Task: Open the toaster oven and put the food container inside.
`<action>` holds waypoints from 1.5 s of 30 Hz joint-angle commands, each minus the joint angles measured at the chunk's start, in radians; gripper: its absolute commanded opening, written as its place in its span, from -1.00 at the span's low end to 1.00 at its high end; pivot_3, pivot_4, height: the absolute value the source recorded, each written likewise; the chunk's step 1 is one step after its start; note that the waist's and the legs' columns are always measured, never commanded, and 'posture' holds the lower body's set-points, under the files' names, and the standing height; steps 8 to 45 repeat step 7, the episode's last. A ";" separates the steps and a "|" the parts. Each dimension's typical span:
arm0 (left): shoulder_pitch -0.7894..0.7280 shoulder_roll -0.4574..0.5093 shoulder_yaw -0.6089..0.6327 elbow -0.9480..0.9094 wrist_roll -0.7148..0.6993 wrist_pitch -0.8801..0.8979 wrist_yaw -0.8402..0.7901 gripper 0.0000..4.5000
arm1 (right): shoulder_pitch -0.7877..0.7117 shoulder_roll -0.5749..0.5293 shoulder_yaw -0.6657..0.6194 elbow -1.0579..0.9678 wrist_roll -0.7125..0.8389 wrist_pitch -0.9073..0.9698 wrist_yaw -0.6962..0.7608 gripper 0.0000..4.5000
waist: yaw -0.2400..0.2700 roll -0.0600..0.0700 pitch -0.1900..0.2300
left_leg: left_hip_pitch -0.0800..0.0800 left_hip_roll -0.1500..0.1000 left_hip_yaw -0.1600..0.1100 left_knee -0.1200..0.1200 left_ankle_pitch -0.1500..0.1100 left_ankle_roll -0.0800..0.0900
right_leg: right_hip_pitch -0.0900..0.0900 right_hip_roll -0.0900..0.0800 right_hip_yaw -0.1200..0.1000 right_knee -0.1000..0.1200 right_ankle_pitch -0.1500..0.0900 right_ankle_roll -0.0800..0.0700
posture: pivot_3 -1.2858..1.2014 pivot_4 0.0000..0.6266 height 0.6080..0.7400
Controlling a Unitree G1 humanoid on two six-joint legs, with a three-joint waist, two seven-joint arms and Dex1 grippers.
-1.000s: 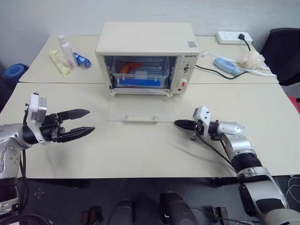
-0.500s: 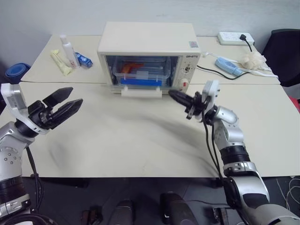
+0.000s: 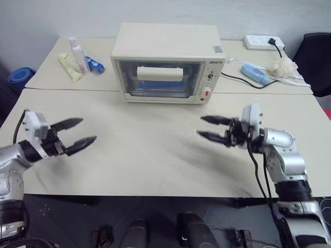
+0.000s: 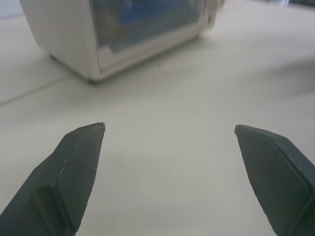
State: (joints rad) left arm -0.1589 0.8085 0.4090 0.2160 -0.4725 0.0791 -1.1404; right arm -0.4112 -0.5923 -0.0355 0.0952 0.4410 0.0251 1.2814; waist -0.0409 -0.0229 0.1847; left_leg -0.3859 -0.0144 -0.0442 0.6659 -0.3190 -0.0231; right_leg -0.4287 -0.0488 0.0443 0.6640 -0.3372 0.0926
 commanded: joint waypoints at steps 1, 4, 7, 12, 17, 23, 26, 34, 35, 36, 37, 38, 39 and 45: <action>0.104 0.024 0.040 -0.034 0.025 -0.075 -0.031 1.00 | 0.039 -0.055 0.008 -0.015 -0.034 -0.082 0.071 0.70 | -0.001 0.000 0.000 | 0.000 0.000 0.000 0.000 0.000 0.001 | 0.000 0.000 0.000 0.000 0.000 0.000 | 0.03 -0.52 1.00; 0.170 0.021 0.058 -0.057 0.023 -0.102 -0.028 1.00 | 0.053 -0.053 -0.014 0.029 -0.030 -0.125 0.072 0.99 | 0.003 0.000 0.000 | 0.001 0.001 0.000 0.000 -0.001 0.004 | 0.001 0.000 0.000 0.001 0.000 0.000 | 0.03 -0.52 1.00; 0.198 0.012 0.060 -0.056 0.038 -0.143 -0.007 1.00 | 0.070 -0.055 -0.017 0.045 -0.033 -0.153 0.070 0.99 | 0.010 0.000 0.000 | 0.001 0.001 -0.001 0.000 -0.001 0.004 | 0.001 0.000 -0.001 0.001 0.001 -0.001 | 0.03 -0.52 1.00; 0.198 0.012 0.060 -0.056 0.038 -0.143 -0.007 1.00 | 0.070 -0.055 -0.017 0.045 -0.033 -0.153 0.070 0.99 | 0.010 0.000 0.000 | 0.001 0.001 -0.001 0.000 -0.001 0.004 | 0.001 0.000 -0.001 0.001 0.001 -0.001 | 0.03 -0.52 1.00; 0.198 0.012 0.060 -0.056 0.038 -0.143 -0.007 1.00 | 0.070 -0.055 -0.017 0.045 -0.033 -0.153 0.070 0.99 | 0.010 0.000 0.000 | 0.001 0.001 -0.001 0.000 -0.001 0.004 | 0.001 0.000 -0.001 0.001 0.001 -0.001 | 0.03 -0.52 1.00; 0.198 0.012 0.060 -0.056 0.038 -0.143 -0.007 1.00 | 0.070 -0.055 -0.017 0.045 -0.033 -0.153 0.070 0.99 | 0.010 0.000 0.000 | 0.001 0.001 -0.001 0.000 -0.001 0.004 | 0.001 0.000 -0.001 0.001 0.001 -0.001 | 0.03 -0.52 1.00; 0.198 0.012 0.060 -0.056 0.038 -0.143 -0.007 1.00 | 0.070 -0.055 -0.017 0.045 -0.033 -0.153 0.070 0.99 | 0.010 0.000 0.000 | 0.001 0.001 -0.001 0.000 -0.001 0.004 | 0.001 0.000 -0.001 0.001 0.001 -0.001 | 0.03 -0.52 1.00; 0.198 0.012 0.060 -0.056 0.038 -0.143 -0.007 1.00 | 0.070 -0.055 -0.017 0.045 -0.033 -0.153 0.070 0.99 | 0.010 0.000 0.000 | 0.001 0.001 -0.001 0.000 -0.001 0.004 | 0.001 0.000 -0.001 0.001 0.001 -0.001 | 0.03 -0.52 1.00; 0.198 0.012 0.060 -0.056 0.038 -0.143 -0.007 1.00 | 0.070 -0.055 -0.017 0.045 -0.033 -0.153 0.070 0.99 | 0.010 0.000 0.000 | 0.001 0.001 -0.001 0.000 -0.001 0.004 | 0.001 0.000 -0.001 0.001 0.001 -0.001 | 0.03 -0.52 1.00; 0.198 0.012 0.060 -0.056 0.038 -0.143 -0.007 1.00 | 0.070 -0.055 -0.017 0.045 -0.033 -0.153 0.070 0.99 | 0.010 0.000 0.000 | 0.001 0.001 -0.001 0.000 -0.001 0.004 | 0.001 0.000 -0.001 0.001 0.001 -0.001 | 0.03 -0.52 1.00; 0.198 0.012 0.060 -0.056 0.038 -0.143 -0.007 1.00 | 0.070 -0.055 -0.017 0.045 -0.033 -0.153 0.070 0.99 | 0.010 0.000 0.000 | 0.001 0.001 -0.001 0.000 -0.001 0.004 | 0.001 0.000 -0.001 0.001 0.001 -0.001 | 0.03 -0.52 1.00; 0.198 0.012 0.060 -0.056 0.038 -0.143 -0.007 1.00 | 0.070 -0.055 -0.017 0.045 -0.033 -0.153 0.070 0.99 | 0.010 0.000 0.000 | 0.001 0.001 -0.001 0.000 -0.001 0.004 | 0.001 0.000 -0.001 0.001 0.001 -0.001 | 0.03 -0.52 1.00; 0.198 0.012 0.060 -0.056 0.038 -0.143 -0.007 1.00 | 0.070 -0.055 -0.017 0.045 -0.033 -0.153 0.070 0.99 | 0.010 0.000 0.000 | 0.001 0.001 -0.001 0.000 -0.001 0.004 | 0.001 0.000 -0.001 0.001 0.001 -0.001 | 0.03 -0.52 1.00; 0.198 0.012 0.060 -0.056 0.038 -0.143 -0.007 1.00 | 0.070 -0.055 -0.017 0.045 -0.033 -0.153 0.070 0.99 | 0.010 0.000 0.000 | 0.001 0.001 -0.001 0.000 -0.001 0.004 | 0.001 0.000 -0.001 0.001 0.001 -0.001 | 0.03 -0.52 1.00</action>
